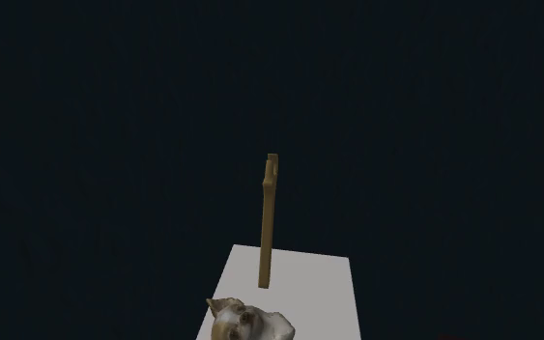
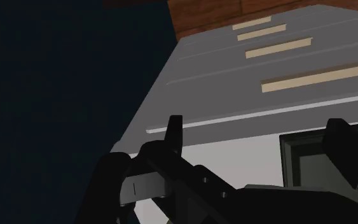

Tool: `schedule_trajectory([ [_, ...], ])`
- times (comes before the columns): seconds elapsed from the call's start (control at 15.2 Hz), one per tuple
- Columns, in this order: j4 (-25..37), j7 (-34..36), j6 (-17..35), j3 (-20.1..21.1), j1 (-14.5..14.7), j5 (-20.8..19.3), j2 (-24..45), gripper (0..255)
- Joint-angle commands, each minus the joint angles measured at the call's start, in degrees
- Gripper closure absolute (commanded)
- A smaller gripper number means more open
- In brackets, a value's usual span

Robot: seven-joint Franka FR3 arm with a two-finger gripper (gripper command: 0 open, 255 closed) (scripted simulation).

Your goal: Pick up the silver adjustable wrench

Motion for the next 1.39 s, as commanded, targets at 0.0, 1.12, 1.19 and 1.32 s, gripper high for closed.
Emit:
schedule_trajectory([
  [0.0,0.0,0.0,0.0,0.0,0.0,0.0,0.0,0],
  [1.12,34.6,37.2,4.0,5.8,-10.8,-2.2,38.7,0],
  [1.19,37.1,39.2,3.6,5.7,-11.2,-2.6,40.9,0],
  [1.32,42.3,43.0,2.5,5.3,-11.9,-3.3,45.1,0],
])
